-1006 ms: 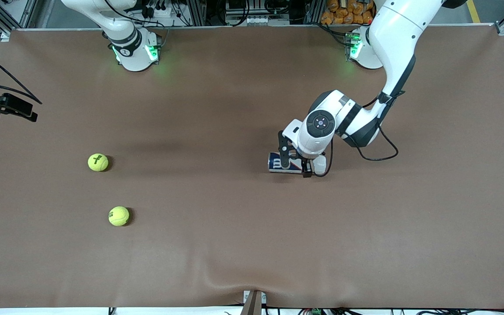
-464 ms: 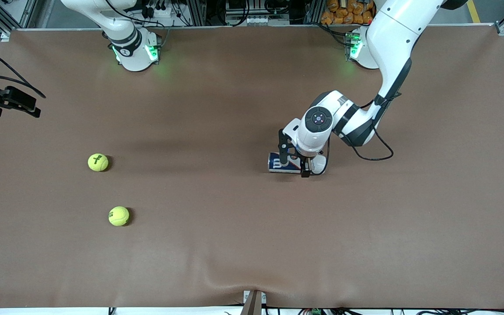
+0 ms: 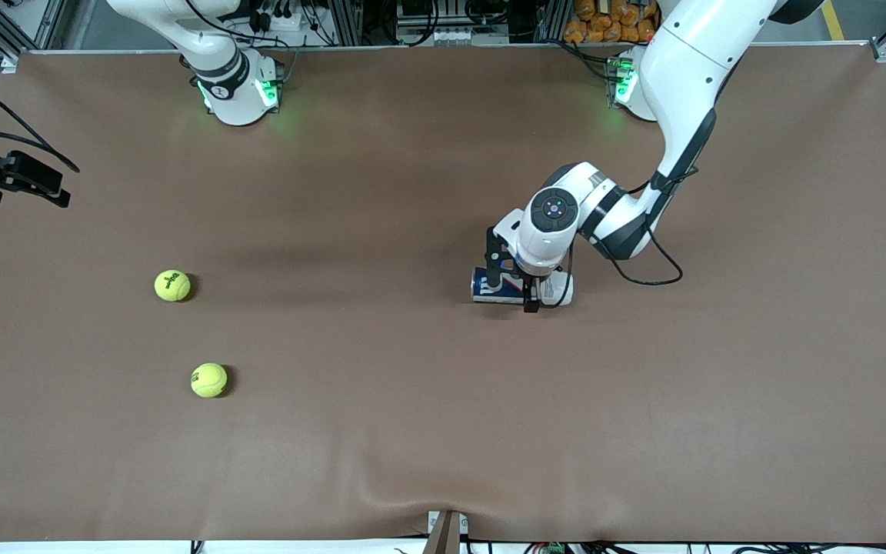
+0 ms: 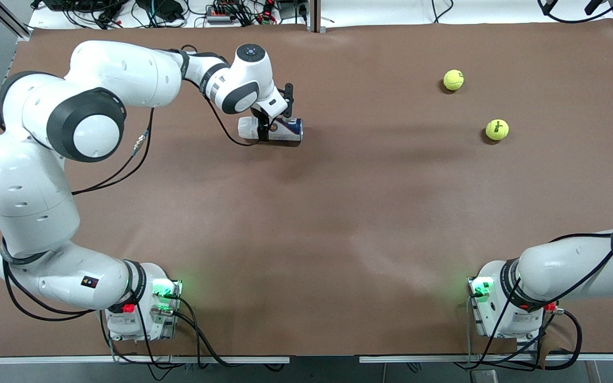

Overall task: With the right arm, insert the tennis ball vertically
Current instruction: 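Lift the can and turn it upright with the left gripper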

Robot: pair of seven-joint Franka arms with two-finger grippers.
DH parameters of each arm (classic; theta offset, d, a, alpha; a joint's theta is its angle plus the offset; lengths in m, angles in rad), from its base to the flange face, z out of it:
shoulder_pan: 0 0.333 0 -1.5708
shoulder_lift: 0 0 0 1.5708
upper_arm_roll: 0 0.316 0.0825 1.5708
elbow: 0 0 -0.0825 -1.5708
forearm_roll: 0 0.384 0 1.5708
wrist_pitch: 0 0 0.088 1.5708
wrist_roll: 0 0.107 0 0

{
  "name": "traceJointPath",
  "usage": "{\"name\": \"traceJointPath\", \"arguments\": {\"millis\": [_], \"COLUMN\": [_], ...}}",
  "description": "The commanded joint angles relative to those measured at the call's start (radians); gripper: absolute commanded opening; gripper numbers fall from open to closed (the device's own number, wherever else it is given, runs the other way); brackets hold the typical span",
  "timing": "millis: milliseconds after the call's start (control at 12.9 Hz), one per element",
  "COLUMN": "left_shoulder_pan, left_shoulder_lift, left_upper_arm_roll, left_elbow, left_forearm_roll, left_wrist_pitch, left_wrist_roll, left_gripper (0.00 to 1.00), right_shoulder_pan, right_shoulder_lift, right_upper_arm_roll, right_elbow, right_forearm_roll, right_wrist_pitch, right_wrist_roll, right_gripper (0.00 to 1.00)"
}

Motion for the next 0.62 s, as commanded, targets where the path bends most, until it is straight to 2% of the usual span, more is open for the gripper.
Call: {"name": "traceJointPath", "arguments": {"millis": [0,77,155,542], "left_shoulder_pan": [-0.004,-0.004,-0.002,-0.004], "left_shoulder_lift": [0.016,0.016,0.016,-0.007], "left_upper_arm_roll": [0.003,0.002,0.002,-0.003], "left_elbow": [0.002,0.003,0.005,0.043], "left_forearm_roll": [0.042,0.06,0.076,0.068], "left_wrist_pitch": [0.023,0.023,0.023,0.011], "left_wrist_roll": [-0.007,-0.007,-0.005,-0.002], "left_gripper": [0.88,0.74,0.53,0.52], "right_shoulder_pan": [0.007,0.006,0.006,-0.002], "right_shoulder_lift": [-0.007,-0.001,0.006,0.016], "right_upper_arm_roll": [-0.005,-0.005,-0.005,-0.006], "right_elbow": [-0.023,-0.033,-0.038,-0.058], "right_forearm_roll": [-0.004,-0.004,-0.004,-0.004], "right_wrist_pitch": [-0.007,0.0,0.005,0.005], "right_wrist_roll": [0.004,0.005,0.005,0.005], "right_gripper": [1.0,1.0,1.0,1.0]}}
